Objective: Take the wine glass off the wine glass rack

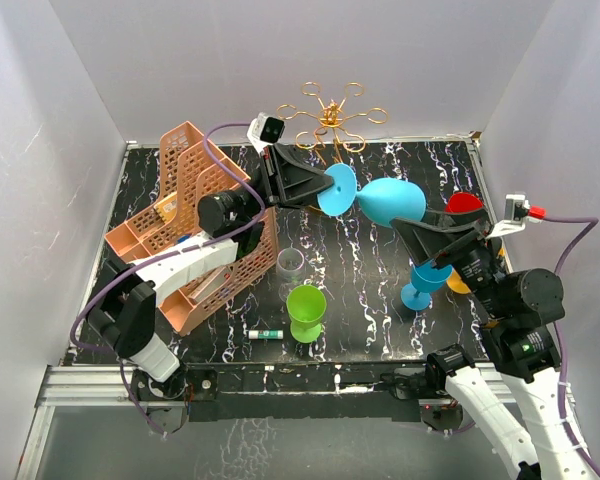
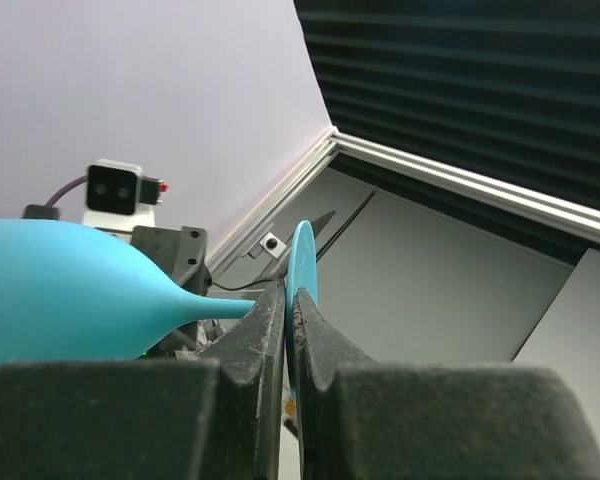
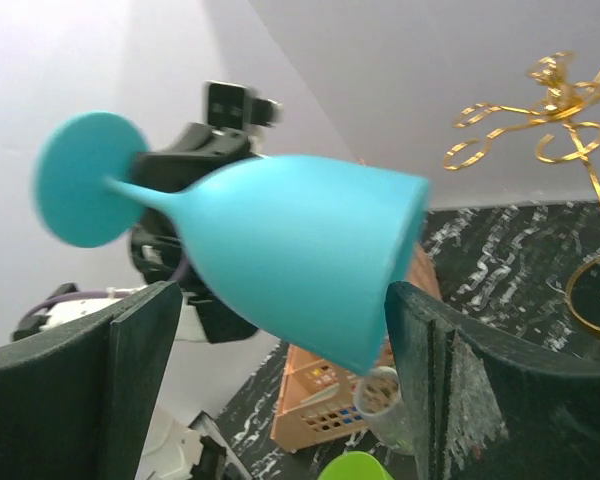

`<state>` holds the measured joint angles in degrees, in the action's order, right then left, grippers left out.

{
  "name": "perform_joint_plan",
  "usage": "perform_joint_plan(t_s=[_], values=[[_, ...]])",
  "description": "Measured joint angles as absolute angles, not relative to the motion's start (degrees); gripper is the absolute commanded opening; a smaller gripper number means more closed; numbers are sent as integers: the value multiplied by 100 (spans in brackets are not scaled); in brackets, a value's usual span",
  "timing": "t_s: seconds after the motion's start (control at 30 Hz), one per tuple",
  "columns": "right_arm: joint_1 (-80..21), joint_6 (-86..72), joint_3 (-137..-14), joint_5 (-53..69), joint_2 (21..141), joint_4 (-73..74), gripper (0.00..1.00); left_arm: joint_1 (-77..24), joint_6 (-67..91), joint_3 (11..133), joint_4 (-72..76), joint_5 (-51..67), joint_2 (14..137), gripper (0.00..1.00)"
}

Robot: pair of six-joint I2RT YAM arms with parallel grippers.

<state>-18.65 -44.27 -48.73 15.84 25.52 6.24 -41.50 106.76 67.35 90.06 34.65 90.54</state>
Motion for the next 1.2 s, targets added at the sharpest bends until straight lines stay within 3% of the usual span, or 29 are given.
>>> perform_joint_plan(t_s=[0.43, 0.57, 0.6, 0.7, 0.83, 1.03, 1.2], values=[[-1859, -5502, -4139, 2958, 2423, -2167, 23, -4165, 11172, 6547, 9334, 3028, 9098, 0], [-1859, -5902, -4115, 3227, 2550, -2871, 11, -4198, 11299, 6547, 9419, 2974, 9098, 2], [-1859, -5981, -4112, 3284, 2576, -2987, 8, -4204, 11301, 6547, 9428, 2956, 9098, 11], [-1861, -6084, -4112, 3371, 2626, -3164, 8, -4209, 11216, 6545, 9417, 2943, 9096, 25], [-1865, -5955, -4193, 3400, 2630, -3065, 8, -4150, 10787, 6313, 9308, 2943, 9024, 55], [-1865, -5260, -4711, 3059, 2539, -2130, 8, -3986, 10252, 5776, 9159, 2956, 8788, 81], [-1865, -4659, -5098, 2053, 2274, -840, 8, -3833, 9697, 5494, 8958, 3013, 8285, 91]])
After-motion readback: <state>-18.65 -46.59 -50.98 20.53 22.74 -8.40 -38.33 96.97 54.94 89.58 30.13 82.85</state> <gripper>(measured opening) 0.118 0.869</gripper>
